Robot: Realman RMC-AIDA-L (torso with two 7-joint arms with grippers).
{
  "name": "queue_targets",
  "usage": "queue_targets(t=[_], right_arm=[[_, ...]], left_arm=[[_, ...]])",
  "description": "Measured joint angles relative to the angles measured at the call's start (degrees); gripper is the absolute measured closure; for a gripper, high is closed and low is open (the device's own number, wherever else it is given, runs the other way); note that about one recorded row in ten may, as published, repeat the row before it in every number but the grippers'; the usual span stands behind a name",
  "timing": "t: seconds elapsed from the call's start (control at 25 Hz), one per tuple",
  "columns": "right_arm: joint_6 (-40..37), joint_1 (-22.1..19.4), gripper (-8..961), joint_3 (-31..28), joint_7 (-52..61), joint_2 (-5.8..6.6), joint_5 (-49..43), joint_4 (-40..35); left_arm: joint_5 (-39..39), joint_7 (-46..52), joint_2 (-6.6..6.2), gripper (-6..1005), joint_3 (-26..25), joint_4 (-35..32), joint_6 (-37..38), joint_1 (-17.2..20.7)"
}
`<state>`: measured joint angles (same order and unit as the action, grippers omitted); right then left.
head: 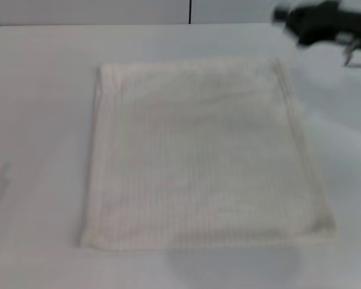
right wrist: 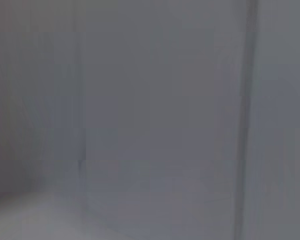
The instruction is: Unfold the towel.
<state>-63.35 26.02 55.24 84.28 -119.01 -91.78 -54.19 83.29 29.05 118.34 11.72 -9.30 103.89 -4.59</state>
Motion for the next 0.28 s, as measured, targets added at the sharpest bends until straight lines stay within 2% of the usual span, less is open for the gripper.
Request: queue_targets(t=[0.04, 0.08, 0.12, 0.16, 0.2, 0.24, 0.28], right_arm=[[-0.6, -1.1, 955, -0.9, -9.5, -0.13, 9.7, 3.3], [-3.5, -2.2, 955, -1.6, -27.0, 0.13, 28.1, 13.0], [-3.5, -2.2, 955, -1.6, -27.0, 0.13, 28.1, 13.0], [-5.6, -1.9, 955, -1.7, -33.3, 0.30, 36.2, 18.5], [-10.2, -1.2, 955, -1.7, -44.6, 0.37, 52.0, 27.6], [-10.2, -1.2, 955, -1.7, -44.6, 0.37, 52.0, 27.6], [-13.4, -0.9, 955, -1.7, -52.4, 0.02, 63.9, 33.1]], left_arm=[[0.0, -2.1, 0.05, 363, -3.8, 2.5, 0.6, 0.3], [0.0, -4.1, 0.10, 347, -8.6, 5.6, 1.4, 0.8], [0.0, -4.1, 0.10, 347, -8.6, 5.6, 1.4, 0.8], [0.0, -5.1, 0.17, 347, -12.2, 7.6, 1.8, 1.3], [0.0, -6.1, 0.26, 347, -16.5, 10.0, 1.9, 1.9], [0.0, -6.1, 0.26, 347, -16.5, 10.0, 1.9, 1.9], [0.0, -6.2, 0.27, 347, -17.7, 10.8, 1.7, 2.1]])
